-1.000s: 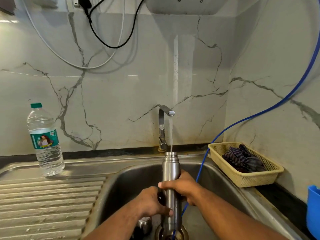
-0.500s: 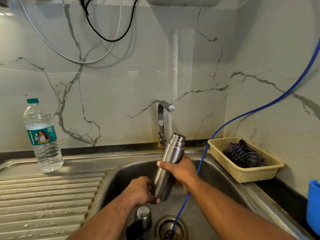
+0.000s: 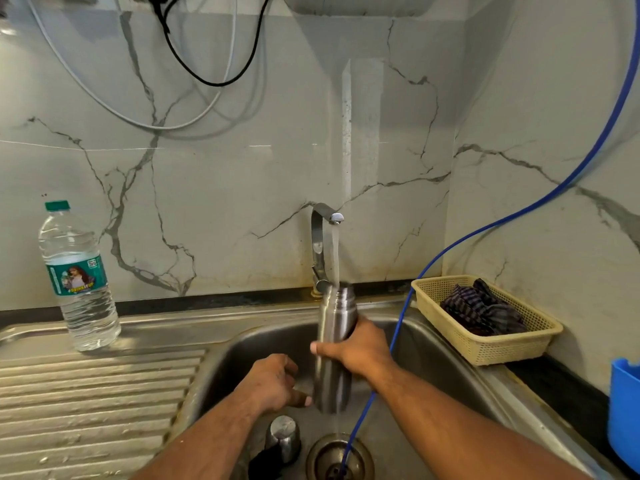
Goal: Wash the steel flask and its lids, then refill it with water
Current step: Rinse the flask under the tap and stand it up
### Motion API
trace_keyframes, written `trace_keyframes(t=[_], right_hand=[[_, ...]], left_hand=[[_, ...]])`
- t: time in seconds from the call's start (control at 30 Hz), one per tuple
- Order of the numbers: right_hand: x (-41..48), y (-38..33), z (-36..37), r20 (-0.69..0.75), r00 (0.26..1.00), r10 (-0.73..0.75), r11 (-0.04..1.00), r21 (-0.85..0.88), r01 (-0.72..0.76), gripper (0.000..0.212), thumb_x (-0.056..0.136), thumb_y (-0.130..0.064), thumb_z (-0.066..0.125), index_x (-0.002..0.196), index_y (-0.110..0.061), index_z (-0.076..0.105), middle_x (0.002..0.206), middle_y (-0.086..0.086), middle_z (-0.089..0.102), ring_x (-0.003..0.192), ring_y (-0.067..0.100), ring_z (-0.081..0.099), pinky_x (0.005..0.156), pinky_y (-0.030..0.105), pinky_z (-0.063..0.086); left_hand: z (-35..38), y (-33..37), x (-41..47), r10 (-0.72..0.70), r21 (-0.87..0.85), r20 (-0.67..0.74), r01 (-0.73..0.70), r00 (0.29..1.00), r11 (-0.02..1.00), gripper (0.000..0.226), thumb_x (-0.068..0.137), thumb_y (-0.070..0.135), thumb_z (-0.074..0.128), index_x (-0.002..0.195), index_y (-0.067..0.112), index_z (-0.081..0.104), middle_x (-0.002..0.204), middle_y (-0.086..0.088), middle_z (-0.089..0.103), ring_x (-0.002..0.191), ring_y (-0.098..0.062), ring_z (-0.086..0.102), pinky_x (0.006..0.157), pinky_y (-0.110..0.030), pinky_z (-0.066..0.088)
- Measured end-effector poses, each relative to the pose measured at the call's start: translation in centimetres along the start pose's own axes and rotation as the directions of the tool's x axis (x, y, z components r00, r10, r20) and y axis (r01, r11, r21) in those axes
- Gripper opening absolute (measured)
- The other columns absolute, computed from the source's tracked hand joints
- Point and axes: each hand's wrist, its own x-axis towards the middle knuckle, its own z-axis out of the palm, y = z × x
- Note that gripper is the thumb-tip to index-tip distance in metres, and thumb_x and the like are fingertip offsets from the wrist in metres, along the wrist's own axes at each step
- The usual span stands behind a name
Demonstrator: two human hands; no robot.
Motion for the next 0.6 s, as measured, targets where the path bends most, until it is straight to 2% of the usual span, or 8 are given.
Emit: trace_keyframes(t=[0.03, 0.1, 0.17, 0.23, 0.3, 0.37, 0.47, 0.6], right_hand=[[0.4, -0.19, -0.17, -0.036, 0.999, -0.02, 0.999, 0.046, 0.021, 0.068, 0.061, -0.035, 0.098, 0.114, -0.034, 0.055, 0.104, -0.013, 0.065, 0.102, 0.013, 0.066, 0.091, 0.034, 0.058], [0.48, -0.01, -0.12, -0.006, 1.0, 0.014, 0.999, 0.036, -0.013, 0.071, 0.06, -0.035, 0.098, 0.118, -0.032, 0.056, 0.112, -0.007, 0.068, 0.104, 0.015, 0.067, 0.092, 0.037, 0.059], [-0.06, 0.68, 0.33, 0.088, 0.991, 0.102, 0.988, -0.128, -0.09, 0.08, 0.059, -0.037, 0.098, 0.126, -0.025, 0.057, 0.12, 0.0, 0.068, 0.106, 0.019, 0.068, 0.088, 0.038, 0.061], [-0.09, 0.65, 0.55, 0.076, 0.991, 0.107, 0.977, -0.191, -0.091, 0.08, 0.059, -0.04, 0.098, 0.126, -0.023, 0.056, 0.119, 0.001, 0.068, 0.102, 0.019, 0.069, 0.082, 0.039, 0.063], [0.48, 0.11, 0.41, 0.014, 0.999, 0.036, 0.997, -0.072, -0.035, 0.076, 0.061, -0.04, 0.097, 0.124, -0.027, 0.056, 0.117, -0.001, 0.069, 0.098, 0.016, 0.068, 0.079, 0.038, 0.063], [0.53, 0.05, 0.48, 0.012, 0.999, 0.05, 0.999, -0.02, -0.05, 0.076, 0.062, -0.04, 0.097, 0.125, -0.027, 0.056, 0.116, -0.002, 0.069, 0.097, 0.016, 0.068, 0.077, 0.038, 0.064], [-0.26, 0.45, 0.77, 0.095, 0.988, 0.12, 0.975, -0.2, -0.099, 0.077, 0.065, -0.041, 0.095, 0.127, -0.021, 0.055, 0.116, 0.004, 0.069, 0.095, 0.022, 0.072, 0.063, 0.036, 0.064], [0.59, -0.14, 0.12, -0.04, 0.999, -0.01, 0.999, -0.035, 0.008, 0.073, 0.063, -0.04, 0.096, 0.123, -0.026, 0.057, 0.115, -0.003, 0.07, 0.094, 0.013, 0.067, 0.081, 0.037, 0.063]], left_hand=[[-0.01, -0.11, 0.09, 0.003, -0.007, -0.001, -0.003, 1.0, 1.0, 0.073, 0.071, 0.025, 0.093, 0.135, 0.019, 0.058, 0.109, 0.006, 0.065, 0.101, -0.008, 0.062, 0.093, -0.023, 0.053], [-0.07, -0.17, 0.04, 0.011, -0.023, 0.002, -0.011, 1.0, 1.0, 0.073, 0.071, 0.024, 0.093, 0.135, 0.018, 0.057, 0.108, 0.006, 0.066, 0.1, -0.008, 0.063, 0.092, -0.024, 0.053], [-0.05, -0.11, -0.08, 0.011, -0.019, 0.003, -0.011, 1.0, 1.0, 0.073, 0.071, 0.024, 0.093, 0.135, 0.018, 0.058, 0.107, 0.005, 0.066, 0.099, -0.007, 0.063, 0.092, -0.024, 0.054], [-0.08, -0.11, -0.12, 0.006, -0.024, 0.004, -0.006, 1.0, 1.0, 0.073, 0.071, 0.024, 0.093, 0.134, 0.018, 0.058, 0.106, 0.006, 0.066, 0.098, -0.006, 0.063, 0.093, -0.025, 0.054], [-0.08, -0.04, -0.12, 0.011, -0.039, -0.011, -0.012, 1.0, 0.999, 0.07, 0.072, 0.022, 0.092, 0.133, 0.019, 0.058, 0.105, 0.007, 0.065, 0.098, -0.006, 0.062, 0.09, -0.023, 0.053], [-0.06, 0.02, -0.11, 0.016, -0.051, -0.021, -0.017, 1.0, 0.999, 0.069, 0.073, 0.02, 0.091, 0.133, 0.018, 0.058, 0.105, 0.008, 0.064, 0.097, -0.006, 0.061, 0.088, -0.022, 0.053], [-0.11, -0.08, -0.3, 0.016, -0.04, -0.019, -0.017, 1.0, 0.999, 0.071, 0.07, 0.023, 0.093, 0.132, 0.019, 0.059, 0.104, 0.007, 0.065, 0.095, -0.004, 0.062, 0.091, -0.024, 0.055], [-0.29, -0.42, -0.17, 0.01, -0.056, -0.019, -0.011, 1.0, 0.998, 0.072, 0.07, 0.023, 0.094, 0.133, 0.018, 0.059, 0.103, 0.006, 0.066, 0.096, -0.006, 0.063, 0.089, -0.023, 0.054]])
